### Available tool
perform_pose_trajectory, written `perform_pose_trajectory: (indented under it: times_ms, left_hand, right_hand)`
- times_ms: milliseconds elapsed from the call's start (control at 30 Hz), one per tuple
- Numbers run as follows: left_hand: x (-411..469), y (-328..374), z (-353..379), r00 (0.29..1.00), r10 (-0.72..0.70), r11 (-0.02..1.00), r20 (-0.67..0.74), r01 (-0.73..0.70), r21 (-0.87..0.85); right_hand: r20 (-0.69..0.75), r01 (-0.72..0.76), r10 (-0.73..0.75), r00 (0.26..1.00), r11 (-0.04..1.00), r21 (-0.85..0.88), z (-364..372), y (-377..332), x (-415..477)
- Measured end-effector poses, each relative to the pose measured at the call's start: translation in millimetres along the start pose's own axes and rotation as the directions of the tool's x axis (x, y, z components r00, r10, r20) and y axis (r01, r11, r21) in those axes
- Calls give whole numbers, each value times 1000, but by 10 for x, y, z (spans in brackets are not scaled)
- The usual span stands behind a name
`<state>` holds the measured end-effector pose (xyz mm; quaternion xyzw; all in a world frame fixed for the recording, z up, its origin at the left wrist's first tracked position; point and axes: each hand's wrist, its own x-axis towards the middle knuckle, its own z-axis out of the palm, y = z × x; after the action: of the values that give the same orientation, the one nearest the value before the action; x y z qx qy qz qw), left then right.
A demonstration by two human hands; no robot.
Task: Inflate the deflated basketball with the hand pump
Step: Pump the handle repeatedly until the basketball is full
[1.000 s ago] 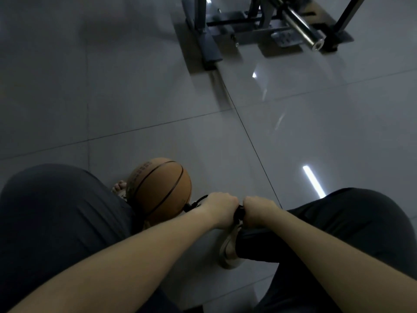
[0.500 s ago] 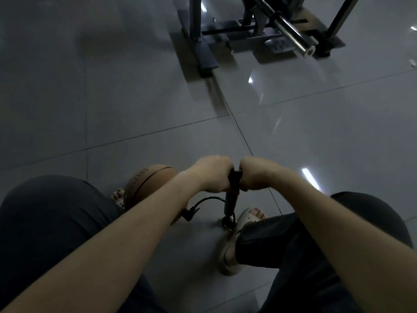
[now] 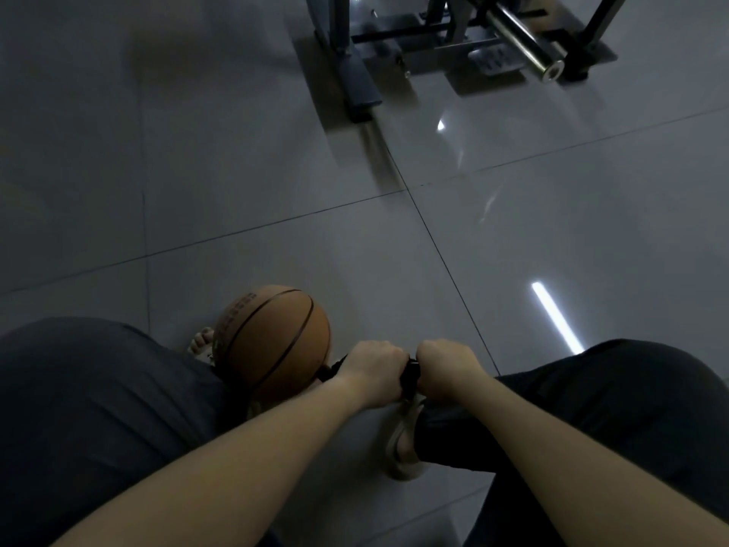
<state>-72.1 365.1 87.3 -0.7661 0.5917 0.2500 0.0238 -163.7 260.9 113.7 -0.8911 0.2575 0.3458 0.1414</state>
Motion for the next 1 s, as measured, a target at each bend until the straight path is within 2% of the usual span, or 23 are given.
perform_pose_trajectory:
  times_ms: [133, 267, 333, 500, 600, 733, 867, 1000]
  left_hand:
    - [-71, 132, -53, 1000, -2, 1000, 17, 2, -1]
    - [-154, 170, -286, 988, 14, 1000, 152, -18, 21]
    - [-172, 154, -536, 984, 12, 1000, 178, -13, 2]
    - [-204, 94, -1403, 998, -45, 989, 53, 52, -141]
    - [-195, -26, -1639, 998, -59, 980, 9, 60, -192]
    - [-56, -103, -1345, 993, -52, 976, 102, 72, -203]
    - [81, -160, -988, 999, -6, 995, 53, 11, -103]
    - [113, -124, -559, 999, 28, 1000, 22, -28, -15]
  right_hand:
    - [8, -25, 25, 1000, 1000, -10, 0, 10, -138]
    - [109, -34, 27, 994, 997, 63, -37, -102, -300]
    - [112, -34, 26, 993, 997, 69, -246, -119, -378]
    - [80, -51, 38, 996, 984, 169, -1274, -63, -565]
    - [10, -22, 20, 1000, 981, 191, -1512, -110, -531]
    - [-39, -48, 55, 998, 985, 163, -1153, -144, -295]
    - [-123, -56, 74, 990, 989, 140, -749, -61, -103]
    - [-89, -66, 79, 993, 988, 142, -358, -5, 1]
